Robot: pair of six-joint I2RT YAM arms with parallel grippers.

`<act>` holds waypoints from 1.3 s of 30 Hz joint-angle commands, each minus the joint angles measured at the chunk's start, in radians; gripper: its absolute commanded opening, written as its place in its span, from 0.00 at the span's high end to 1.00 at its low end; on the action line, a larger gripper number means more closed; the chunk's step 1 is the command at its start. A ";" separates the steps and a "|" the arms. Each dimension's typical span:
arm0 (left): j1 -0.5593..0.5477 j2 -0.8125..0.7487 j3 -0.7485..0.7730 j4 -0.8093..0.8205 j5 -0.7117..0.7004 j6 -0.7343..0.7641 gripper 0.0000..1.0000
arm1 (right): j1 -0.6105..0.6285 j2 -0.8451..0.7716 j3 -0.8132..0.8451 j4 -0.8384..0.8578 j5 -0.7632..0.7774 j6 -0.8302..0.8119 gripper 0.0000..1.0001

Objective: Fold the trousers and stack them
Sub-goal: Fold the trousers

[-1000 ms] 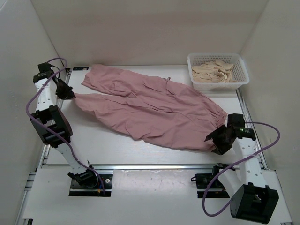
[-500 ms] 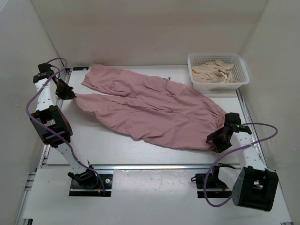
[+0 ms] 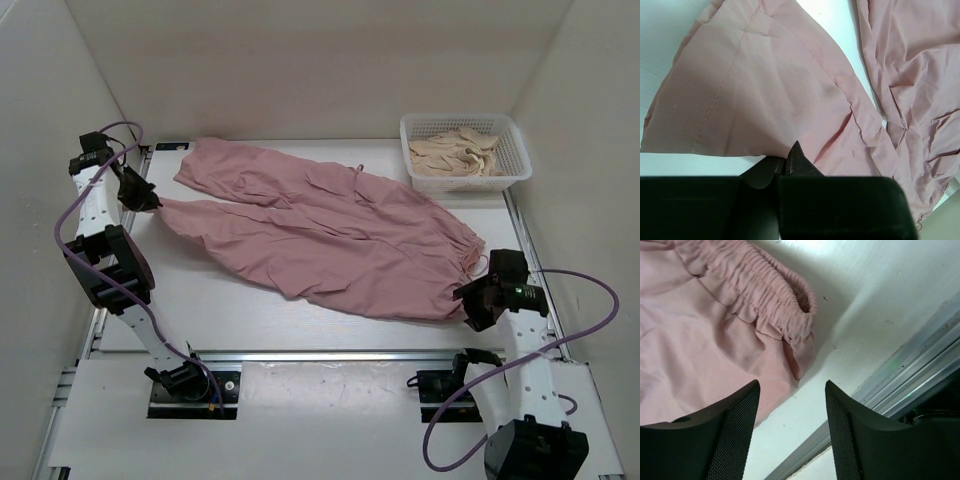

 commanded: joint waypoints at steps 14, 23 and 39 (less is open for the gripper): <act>0.003 -0.002 0.047 -0.014 0.022 0.008 0.89 | -0.002 0.362 -0.075 0.367 -0.007 0.031 0.57; 0.003 -0.011 0.214 -0.060 0.103 -0.024 0.89 | -0.002 0.169 0.259 0.091 0.169 -0.114 1.00; 0.135 -0.296 0.084 -0.106 0.097 -0.043 0.89 | -0.012 0.004 0.605 -0.364 0.301 -0.188 1.00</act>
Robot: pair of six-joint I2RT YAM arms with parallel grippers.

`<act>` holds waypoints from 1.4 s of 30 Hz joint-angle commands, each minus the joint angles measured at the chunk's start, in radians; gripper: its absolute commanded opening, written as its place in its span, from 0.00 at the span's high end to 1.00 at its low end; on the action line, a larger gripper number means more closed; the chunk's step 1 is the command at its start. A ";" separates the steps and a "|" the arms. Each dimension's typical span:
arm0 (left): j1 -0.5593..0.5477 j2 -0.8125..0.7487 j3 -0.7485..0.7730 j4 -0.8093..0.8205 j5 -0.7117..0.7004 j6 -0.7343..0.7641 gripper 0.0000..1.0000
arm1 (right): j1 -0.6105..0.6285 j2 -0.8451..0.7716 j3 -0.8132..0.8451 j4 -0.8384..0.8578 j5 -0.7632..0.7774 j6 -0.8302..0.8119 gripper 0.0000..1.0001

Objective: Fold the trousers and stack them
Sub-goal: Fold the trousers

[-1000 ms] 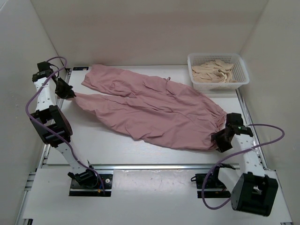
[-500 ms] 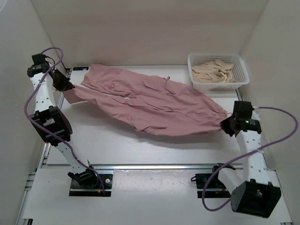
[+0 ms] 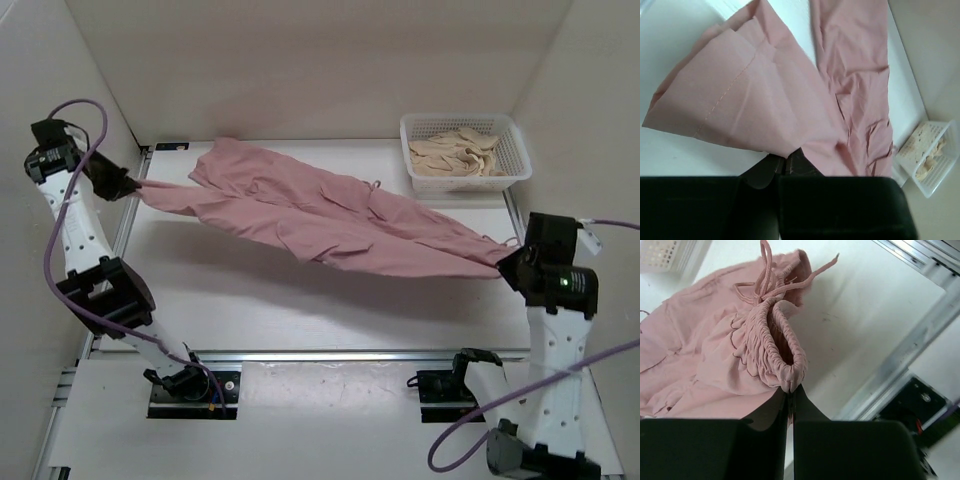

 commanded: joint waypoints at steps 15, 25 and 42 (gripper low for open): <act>-0.058 -0.136 -0.021 0.034 -0.134 0.071 0.89 | -0.007 -0.162 0.046 -0.239 0.147 -0.025 1.00; -0.242 0.323 0.405 0.005 -0.226 0.034 0.89 | -0.007 0.040 -0.006 -0.134 0.179 -0.007 1.00; -0.352 0.826 0.892 0.292 -0.023 -0.077 0.89 | -0.085 0.421 -0.035 0.077 0.239 0.025 1.00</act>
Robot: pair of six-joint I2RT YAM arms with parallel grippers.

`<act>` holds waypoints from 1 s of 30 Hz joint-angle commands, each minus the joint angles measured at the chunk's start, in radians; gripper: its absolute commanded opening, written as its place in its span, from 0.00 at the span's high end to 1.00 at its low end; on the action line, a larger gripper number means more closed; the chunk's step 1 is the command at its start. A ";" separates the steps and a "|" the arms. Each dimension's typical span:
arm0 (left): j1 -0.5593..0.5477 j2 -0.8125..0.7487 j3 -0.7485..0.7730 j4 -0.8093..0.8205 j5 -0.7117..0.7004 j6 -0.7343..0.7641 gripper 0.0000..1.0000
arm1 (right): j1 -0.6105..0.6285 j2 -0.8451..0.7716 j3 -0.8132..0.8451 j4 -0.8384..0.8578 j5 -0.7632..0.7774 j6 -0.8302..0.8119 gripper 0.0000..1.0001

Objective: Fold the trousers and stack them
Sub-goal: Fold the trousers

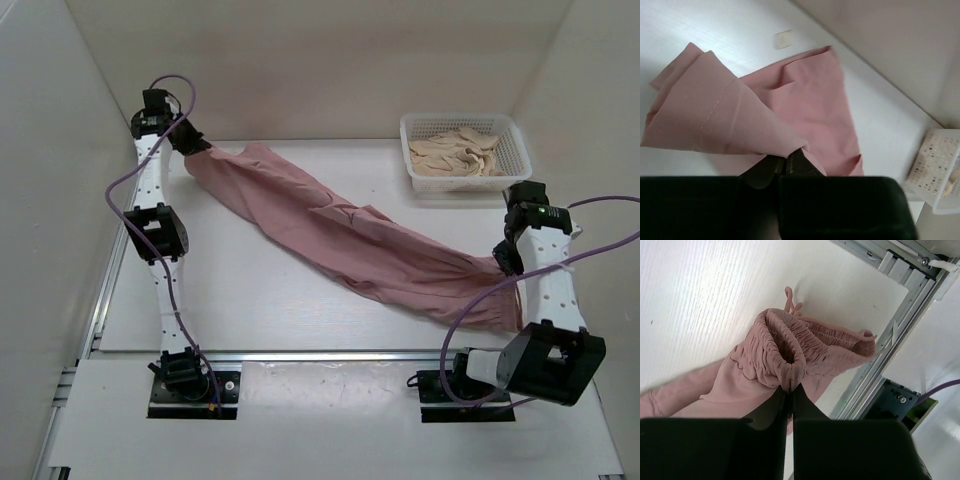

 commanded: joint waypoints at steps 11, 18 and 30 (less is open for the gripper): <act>-0.071 -0.002 0.016 0.358 0.087 -0.053 0.00 | -0.102 0.073 -0.055 0.113 0.048 0.001 0.22; 0.013 -0.323 -0.384 0.347 0.054 0.052 0.14 | -0.114 -0.031 -0.099 0.102 -0.085 -0.071 0.19; -0.072 -0.176 -0.489 0.088 -0.018 0.138 0.09 | -0.165 -0.056 -0.161 -0.024 -0.580 -0.317 0.09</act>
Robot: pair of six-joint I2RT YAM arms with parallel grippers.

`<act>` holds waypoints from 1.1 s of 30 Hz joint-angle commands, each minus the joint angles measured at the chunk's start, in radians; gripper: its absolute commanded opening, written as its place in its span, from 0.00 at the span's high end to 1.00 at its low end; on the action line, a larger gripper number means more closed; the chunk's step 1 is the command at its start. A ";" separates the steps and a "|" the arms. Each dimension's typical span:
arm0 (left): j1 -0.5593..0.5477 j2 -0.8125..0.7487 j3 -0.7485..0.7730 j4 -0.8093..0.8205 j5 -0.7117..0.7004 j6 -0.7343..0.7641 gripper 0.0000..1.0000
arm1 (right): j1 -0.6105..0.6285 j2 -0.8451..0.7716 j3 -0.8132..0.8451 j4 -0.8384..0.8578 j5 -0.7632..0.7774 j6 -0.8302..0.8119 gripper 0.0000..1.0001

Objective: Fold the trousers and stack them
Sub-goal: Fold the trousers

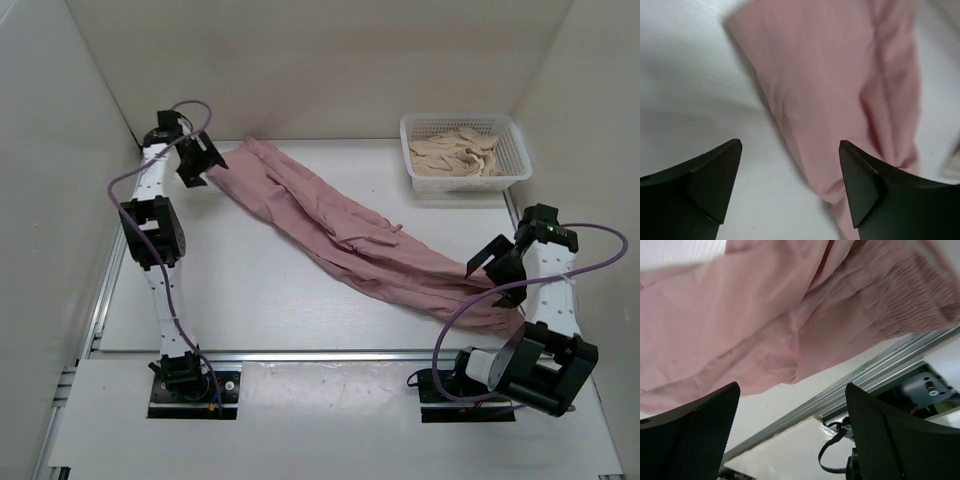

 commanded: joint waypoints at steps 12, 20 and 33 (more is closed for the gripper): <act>-0.142 0.289 0.243 -0.137 -0.177 -0.101 0.15 | -0.003 -0.147 -0.162 -0.068 -0.236 0.066 0.07; -0.175 0.357 0.390 -0.126 -0.098 -0.159 0.90 | -0.003 -0.175 -0.288 -0.002 -0.307 0.216 0.07; -0.059 0.001 0.073 -0.077 -0.185 -0.086 0.90 | -0.012 -0.003 -0.307 0.268 -0.114 0.300 0.14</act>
